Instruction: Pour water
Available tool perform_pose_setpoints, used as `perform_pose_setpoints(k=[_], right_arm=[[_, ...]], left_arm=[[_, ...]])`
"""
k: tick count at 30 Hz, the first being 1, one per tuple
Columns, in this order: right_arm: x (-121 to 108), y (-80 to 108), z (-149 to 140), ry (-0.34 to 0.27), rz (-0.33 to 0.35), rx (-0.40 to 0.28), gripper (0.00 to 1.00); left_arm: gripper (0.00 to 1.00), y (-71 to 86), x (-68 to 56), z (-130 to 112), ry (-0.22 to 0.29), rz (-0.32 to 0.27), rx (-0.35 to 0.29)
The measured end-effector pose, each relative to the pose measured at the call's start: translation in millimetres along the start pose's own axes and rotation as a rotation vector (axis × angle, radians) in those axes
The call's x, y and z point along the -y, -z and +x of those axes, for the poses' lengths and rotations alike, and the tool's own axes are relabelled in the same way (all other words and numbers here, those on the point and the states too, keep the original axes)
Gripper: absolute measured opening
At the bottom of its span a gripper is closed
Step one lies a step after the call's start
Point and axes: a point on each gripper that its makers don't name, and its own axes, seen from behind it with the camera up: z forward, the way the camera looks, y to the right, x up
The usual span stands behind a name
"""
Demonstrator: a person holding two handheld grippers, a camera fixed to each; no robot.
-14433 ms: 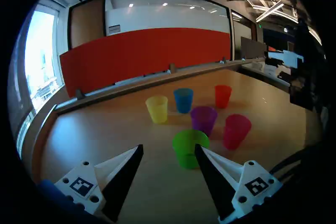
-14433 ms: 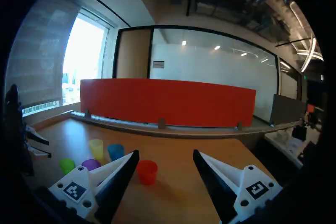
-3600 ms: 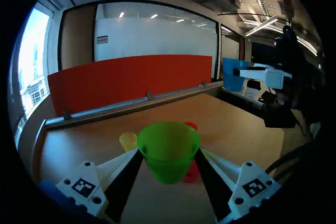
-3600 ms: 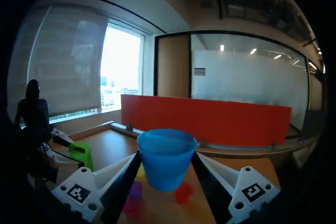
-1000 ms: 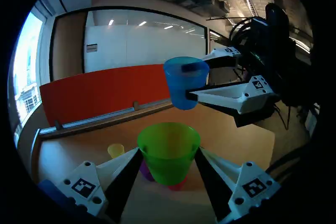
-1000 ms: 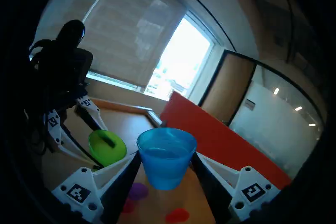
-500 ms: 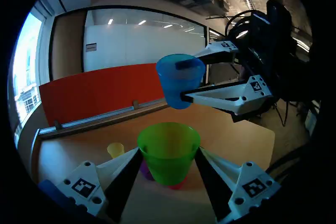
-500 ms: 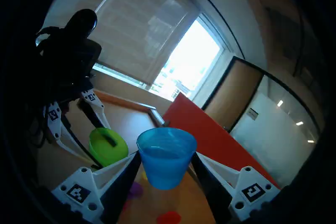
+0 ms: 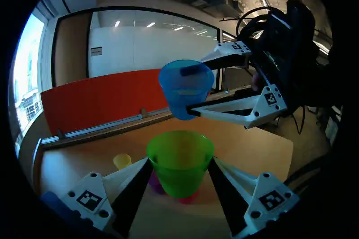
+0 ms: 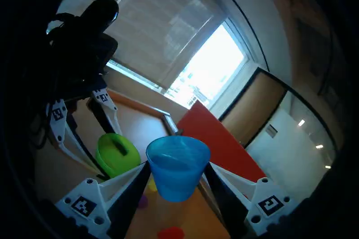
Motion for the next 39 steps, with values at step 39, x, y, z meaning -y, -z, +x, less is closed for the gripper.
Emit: perform_pose_setpoints(k=[39], right_arm=[[-2.7,-2.4,14.3,0.258,0.031,0.021,0.89]], left_arm=[[0.84,-0.8,-4.3,4.3,-0.002,-0.008,-0.008]])
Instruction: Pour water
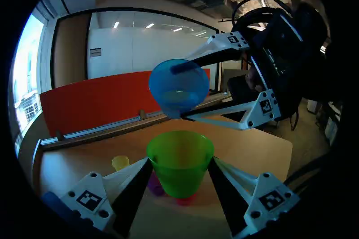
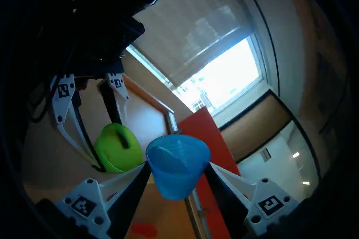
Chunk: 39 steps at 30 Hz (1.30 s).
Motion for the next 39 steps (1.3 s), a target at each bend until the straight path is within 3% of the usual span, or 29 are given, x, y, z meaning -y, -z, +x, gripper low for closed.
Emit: perform_pose_setpoints(k=[39], right_arm=[[-0.3,0.1,15.6,0.155,0.016,0.003,0.89]], left_arm=[[0.85,1.1,0.8,2.4,-0.002,0.001,-0.006]])
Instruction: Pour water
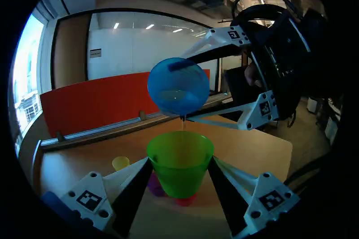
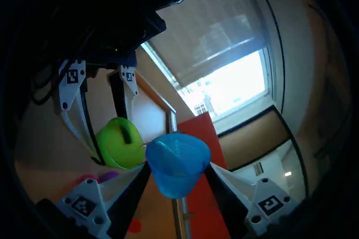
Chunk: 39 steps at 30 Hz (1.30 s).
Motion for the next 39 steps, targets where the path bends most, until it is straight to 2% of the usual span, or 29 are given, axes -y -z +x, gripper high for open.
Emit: perform_pose_setpoints(k=[39], right_arm=[[-11.2,4.7,3.4,0.097,-0.033,0.001,0.88]], left_arm=[[0.84,-6.7,0.1,2.6,-0.004,0.002,-0.002]])
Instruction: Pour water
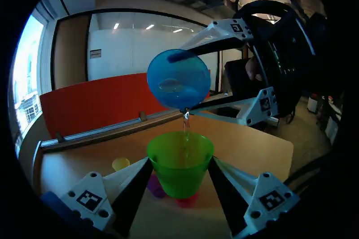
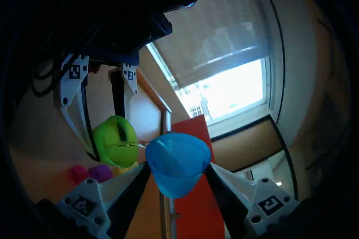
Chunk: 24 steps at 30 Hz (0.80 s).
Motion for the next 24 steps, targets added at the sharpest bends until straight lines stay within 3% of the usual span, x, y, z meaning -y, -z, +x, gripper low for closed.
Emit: perform_pose_setpoints(k=[24], right_arm=[[-0.1,-1.4,0.1,0.054,-0.005,0.005,0.88]], left_arm=[[0.84,-0.1,-2.1,1.4,-0.004,-0.006,0.0]])
